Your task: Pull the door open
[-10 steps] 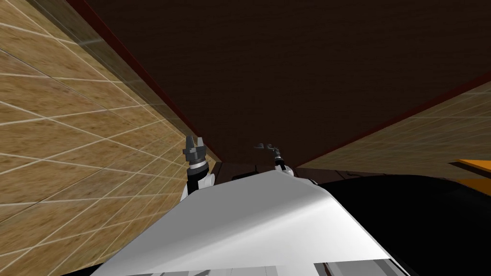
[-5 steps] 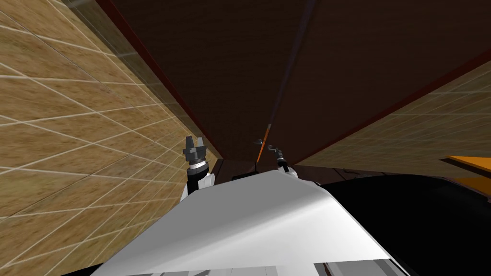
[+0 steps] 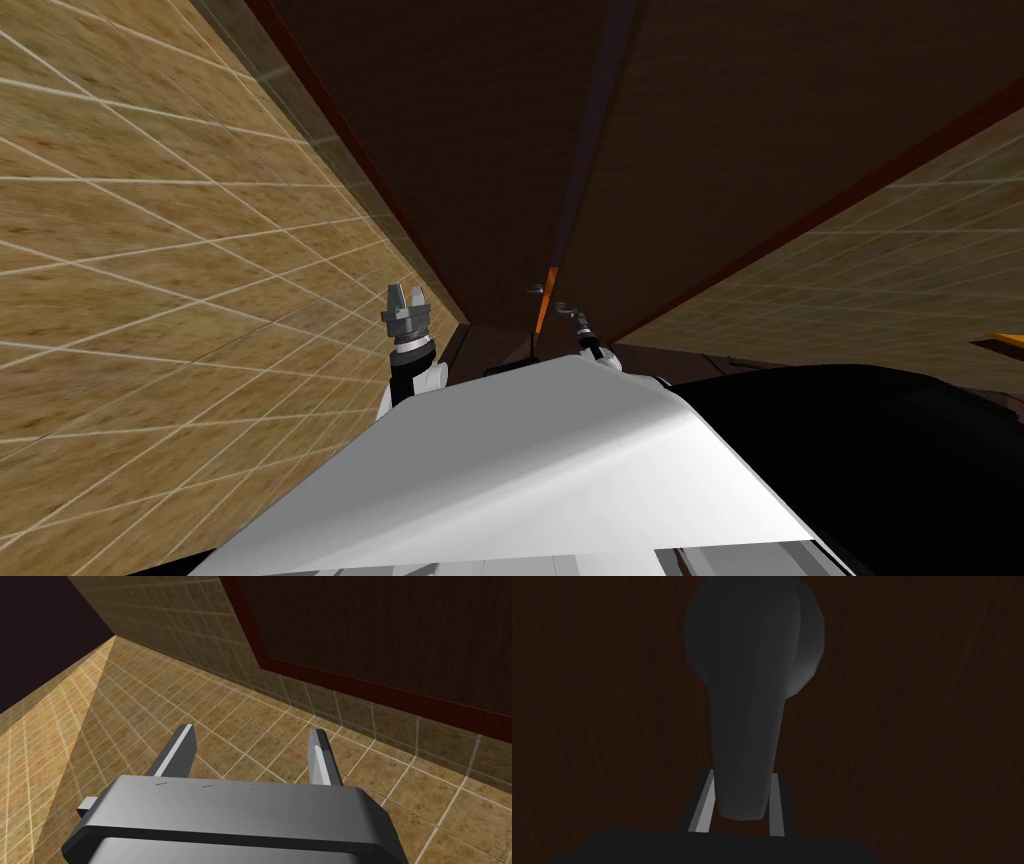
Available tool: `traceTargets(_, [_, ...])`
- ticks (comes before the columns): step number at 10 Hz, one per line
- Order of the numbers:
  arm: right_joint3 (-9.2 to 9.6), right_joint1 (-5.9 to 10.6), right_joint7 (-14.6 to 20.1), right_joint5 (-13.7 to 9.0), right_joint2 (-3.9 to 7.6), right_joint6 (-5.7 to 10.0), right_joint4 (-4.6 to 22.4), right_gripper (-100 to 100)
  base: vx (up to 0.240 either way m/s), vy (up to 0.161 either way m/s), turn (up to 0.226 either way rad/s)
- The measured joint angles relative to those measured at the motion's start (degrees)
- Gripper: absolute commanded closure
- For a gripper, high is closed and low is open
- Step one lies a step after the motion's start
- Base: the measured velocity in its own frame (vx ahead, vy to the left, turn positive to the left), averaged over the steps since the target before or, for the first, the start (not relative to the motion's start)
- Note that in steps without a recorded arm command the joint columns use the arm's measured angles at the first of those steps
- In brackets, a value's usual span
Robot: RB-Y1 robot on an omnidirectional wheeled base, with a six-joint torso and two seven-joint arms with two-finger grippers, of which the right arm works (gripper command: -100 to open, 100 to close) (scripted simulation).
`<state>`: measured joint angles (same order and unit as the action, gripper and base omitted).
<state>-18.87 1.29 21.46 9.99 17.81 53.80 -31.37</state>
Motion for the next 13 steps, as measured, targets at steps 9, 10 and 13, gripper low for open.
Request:
traceTargets(9, [2.55,-3.74,5.0,3.3,2.25,4.34,-1.8,100,-0.149,-0.032,0.081])
traceTargets(10, [2.73,-3.68,5.3,3.6,2.39,5.37,-0.6,100,-0.135,-0.005,0.081])
traceTargets(13, [3.22,-4.5,6.6,4.4,3.29,7.11,0.0,100,-0.112,-0.034,0.077])
